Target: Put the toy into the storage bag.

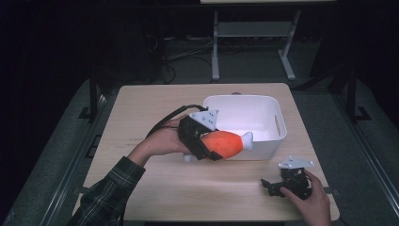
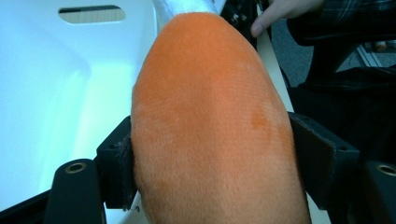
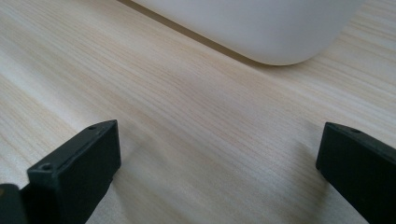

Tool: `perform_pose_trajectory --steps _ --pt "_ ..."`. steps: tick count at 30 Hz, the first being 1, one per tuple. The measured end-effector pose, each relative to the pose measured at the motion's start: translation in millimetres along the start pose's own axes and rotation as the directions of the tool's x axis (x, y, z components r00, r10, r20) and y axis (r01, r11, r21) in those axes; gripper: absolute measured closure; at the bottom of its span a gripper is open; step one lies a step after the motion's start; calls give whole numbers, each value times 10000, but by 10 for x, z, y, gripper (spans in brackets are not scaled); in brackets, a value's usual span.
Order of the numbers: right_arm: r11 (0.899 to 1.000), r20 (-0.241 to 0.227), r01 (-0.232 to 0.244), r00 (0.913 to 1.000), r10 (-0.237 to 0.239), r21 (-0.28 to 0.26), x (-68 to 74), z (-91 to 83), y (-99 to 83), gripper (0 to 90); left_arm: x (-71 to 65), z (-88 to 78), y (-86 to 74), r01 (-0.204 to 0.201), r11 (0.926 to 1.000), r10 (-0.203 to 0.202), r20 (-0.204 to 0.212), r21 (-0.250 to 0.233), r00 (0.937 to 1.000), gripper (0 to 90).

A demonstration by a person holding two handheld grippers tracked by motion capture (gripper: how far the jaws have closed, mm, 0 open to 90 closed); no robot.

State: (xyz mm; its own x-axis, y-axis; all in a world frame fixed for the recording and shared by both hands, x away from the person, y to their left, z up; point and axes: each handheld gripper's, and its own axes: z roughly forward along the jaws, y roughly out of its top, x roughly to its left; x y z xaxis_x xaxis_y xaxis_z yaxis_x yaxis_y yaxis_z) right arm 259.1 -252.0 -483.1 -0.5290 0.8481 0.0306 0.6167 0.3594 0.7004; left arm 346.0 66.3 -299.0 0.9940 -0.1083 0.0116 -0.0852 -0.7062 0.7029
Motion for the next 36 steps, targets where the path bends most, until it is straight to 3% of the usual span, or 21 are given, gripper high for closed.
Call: perform_pose_trajectory --steps 26,36 --pt "10000 -4 -7 10000 7 -2 1 0 0 0 417 -27 336 -655 9978 654 -66 -52 9978 254" --pt "10000 -4 -8 10000 8 4 0 0 0 0 584 47 425 -788 9969 788 -29 -84 9969 254"
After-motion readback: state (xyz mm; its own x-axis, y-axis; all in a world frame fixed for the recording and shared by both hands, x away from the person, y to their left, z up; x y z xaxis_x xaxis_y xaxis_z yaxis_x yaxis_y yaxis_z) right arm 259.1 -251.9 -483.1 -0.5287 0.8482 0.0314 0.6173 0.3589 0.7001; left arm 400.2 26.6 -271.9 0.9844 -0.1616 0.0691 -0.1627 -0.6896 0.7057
